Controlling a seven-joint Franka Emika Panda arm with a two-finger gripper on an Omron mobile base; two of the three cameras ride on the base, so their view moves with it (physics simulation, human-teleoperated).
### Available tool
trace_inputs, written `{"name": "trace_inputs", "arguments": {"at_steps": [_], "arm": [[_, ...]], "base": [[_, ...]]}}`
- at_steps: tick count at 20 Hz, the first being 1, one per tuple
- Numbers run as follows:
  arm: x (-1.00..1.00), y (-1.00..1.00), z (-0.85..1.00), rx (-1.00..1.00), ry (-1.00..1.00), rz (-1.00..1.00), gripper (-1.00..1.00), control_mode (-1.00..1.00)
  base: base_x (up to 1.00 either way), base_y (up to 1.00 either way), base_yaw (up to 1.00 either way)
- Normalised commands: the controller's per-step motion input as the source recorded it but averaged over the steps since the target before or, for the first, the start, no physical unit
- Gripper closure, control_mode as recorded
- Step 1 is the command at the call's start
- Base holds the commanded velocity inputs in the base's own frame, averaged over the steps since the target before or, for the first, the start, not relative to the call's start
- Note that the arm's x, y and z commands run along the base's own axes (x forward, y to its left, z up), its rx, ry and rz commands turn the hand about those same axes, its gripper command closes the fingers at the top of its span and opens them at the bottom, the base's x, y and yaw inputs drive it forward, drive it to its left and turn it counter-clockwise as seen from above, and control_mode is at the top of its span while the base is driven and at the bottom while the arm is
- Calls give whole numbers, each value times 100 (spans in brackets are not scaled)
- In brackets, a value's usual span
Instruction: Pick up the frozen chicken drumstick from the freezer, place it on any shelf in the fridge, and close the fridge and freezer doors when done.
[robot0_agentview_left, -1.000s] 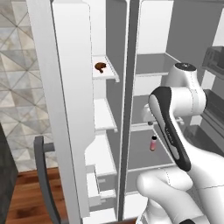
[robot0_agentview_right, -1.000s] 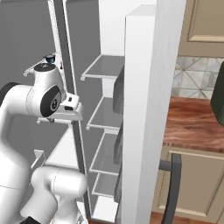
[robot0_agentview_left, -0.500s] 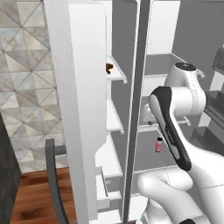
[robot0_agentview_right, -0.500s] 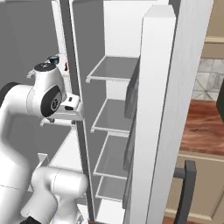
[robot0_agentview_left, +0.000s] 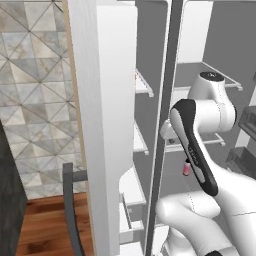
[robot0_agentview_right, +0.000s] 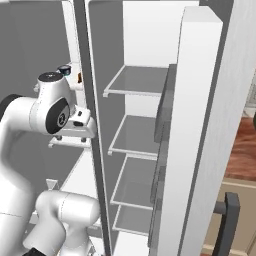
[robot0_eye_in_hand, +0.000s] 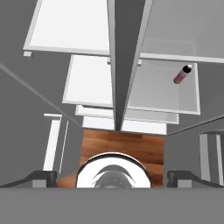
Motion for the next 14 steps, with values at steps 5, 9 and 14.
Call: {"name": "trace_inputs", "arguments": {"at_steps": [5,9,14], "arm": [[0,0,0,0,0,0,-100,100],[6,6,9,0,0,0,-100,-100],[0,31,50,-1,-22,0,-100,-100]], "base": [[40,8,0],[5,2,0],[0,0,0]]}}
